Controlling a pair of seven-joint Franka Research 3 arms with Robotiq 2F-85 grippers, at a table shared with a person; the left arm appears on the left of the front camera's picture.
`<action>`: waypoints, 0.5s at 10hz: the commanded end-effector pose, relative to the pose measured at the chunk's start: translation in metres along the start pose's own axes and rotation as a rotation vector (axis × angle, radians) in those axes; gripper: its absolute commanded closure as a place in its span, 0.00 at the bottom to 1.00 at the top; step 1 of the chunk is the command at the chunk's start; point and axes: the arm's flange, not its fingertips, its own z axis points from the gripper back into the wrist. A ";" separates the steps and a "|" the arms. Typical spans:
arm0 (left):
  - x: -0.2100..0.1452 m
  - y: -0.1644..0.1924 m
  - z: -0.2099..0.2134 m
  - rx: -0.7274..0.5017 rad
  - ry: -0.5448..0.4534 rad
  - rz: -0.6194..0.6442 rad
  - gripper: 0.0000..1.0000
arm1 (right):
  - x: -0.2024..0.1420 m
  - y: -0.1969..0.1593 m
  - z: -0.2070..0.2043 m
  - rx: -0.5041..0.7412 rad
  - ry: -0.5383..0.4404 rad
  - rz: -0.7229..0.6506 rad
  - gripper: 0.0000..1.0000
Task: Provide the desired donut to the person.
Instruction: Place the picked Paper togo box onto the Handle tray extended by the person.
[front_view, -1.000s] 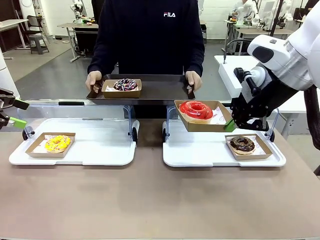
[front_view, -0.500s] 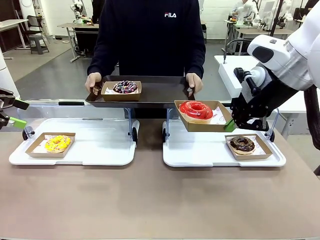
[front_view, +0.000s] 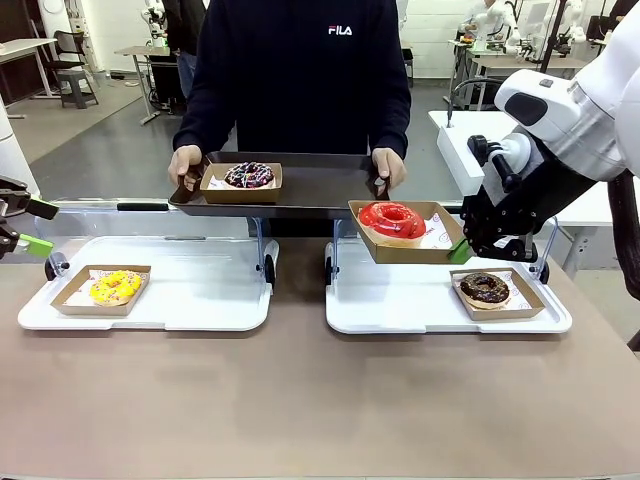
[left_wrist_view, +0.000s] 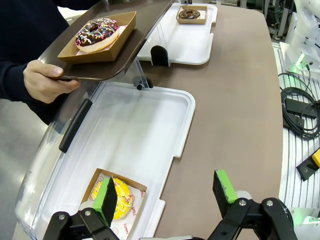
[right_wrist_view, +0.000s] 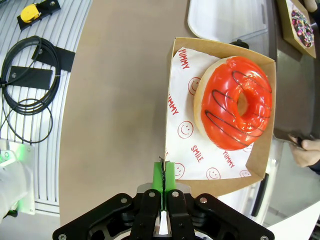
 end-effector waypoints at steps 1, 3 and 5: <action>-0.001 0.000 0.001 -0.003 -0.017 0.000 0.00 | 0.001 0.002 0.000 0.005 0.006 0.003 1.00; -0.001 0.000 0.001 -0.003 -0.017 0.000 0.00 | 0.001 0.002 0.000 0.005 0.006 0.003 1.00; -0.001 0.000 0.001 -0.003 -0.017 0.000 0.00 | 0.001 0.002 0.000 0.005 0.006 0.003 1.00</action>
